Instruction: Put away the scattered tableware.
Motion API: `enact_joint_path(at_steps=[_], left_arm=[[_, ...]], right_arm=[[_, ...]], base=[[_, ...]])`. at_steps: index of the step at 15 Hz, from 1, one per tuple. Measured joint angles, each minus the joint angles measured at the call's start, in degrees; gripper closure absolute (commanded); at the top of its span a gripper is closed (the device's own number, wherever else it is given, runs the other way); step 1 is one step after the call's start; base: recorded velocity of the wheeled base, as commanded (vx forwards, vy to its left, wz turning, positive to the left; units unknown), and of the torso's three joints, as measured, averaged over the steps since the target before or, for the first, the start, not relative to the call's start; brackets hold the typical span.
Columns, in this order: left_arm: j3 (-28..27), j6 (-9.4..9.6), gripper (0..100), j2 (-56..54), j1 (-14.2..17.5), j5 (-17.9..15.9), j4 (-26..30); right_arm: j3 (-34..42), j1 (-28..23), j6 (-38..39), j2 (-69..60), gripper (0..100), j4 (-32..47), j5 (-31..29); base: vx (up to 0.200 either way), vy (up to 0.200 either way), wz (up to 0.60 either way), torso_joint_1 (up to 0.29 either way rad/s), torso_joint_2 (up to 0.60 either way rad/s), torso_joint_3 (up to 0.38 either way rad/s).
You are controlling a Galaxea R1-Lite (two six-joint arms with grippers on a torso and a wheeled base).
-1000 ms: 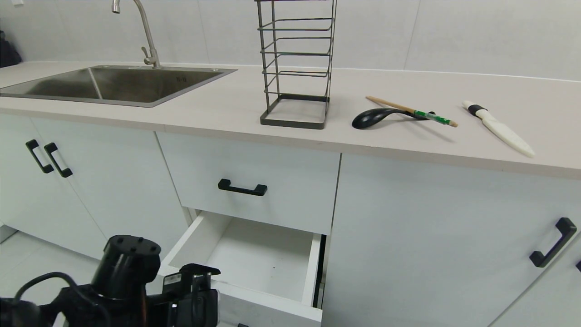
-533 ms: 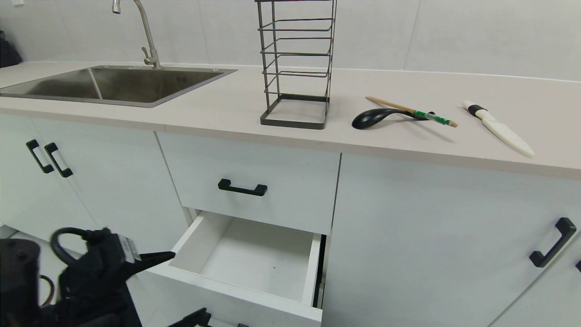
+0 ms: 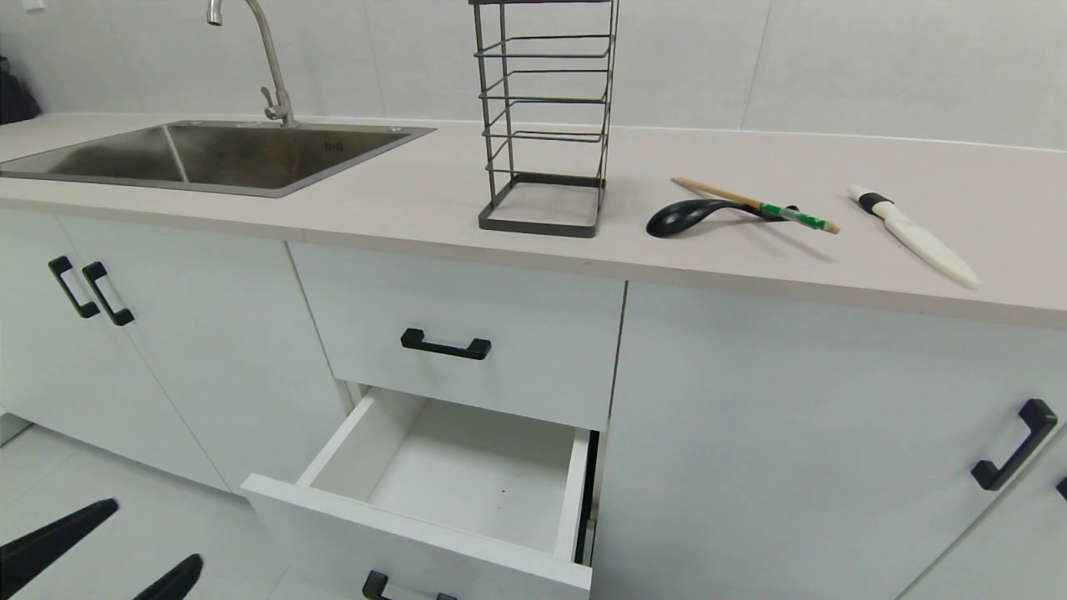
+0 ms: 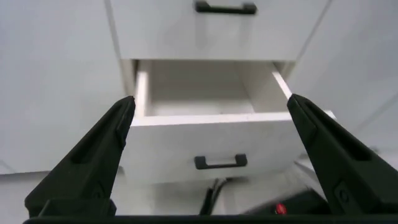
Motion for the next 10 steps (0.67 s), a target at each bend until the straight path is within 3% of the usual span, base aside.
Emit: enact_joint_path(at_steps=[3, 5, 6, 8, 10], left_arm=[[-1.2, -0.17, 0, -16.9, 7.2, -0.5, 10.2], [-1.8, 1.48, 0, -22.3, 7.3, -0.7, 11.9], [-1.3, 3.45, 0, -23.8, 6.5, -0.8, 10.9], [2.0, 4.99, 0, -25.5, 5.8, -0.7, 8.9], [4.7, 5.21, 0, -28.0, 7.2, -0.1, 15.2]], right_arm=[[0.0, 0.0, 0.0, 0.0, 100, 0.0, 0.0], [0.0, 0.0, 0.0, 0.0, 100, 0.0, 0.0], [0.0, 0.0, 0.0, 0.0, 100, 0.0, 0.0], [0.0, 0.0, 0.0, 0.0, 100, 0.0, 0.0], [0.0, 0.0, 0.0, 0.0, 100, 0.0, 0.0]], base=[[0.0, 0.0, 0.0, 0.0, 0.0, 0.0], [0.0, 0.0, 0.0, 0.0, 0.0, 0.0], [0.0, 0.0, 0.0, 0.0, 0.0, 0.0], [0.0, 0.0, 0.0, 0.0, 0.0, 0.0], [0.0, 0.0, 0.0, 0.0, 0.0, 0.0]])
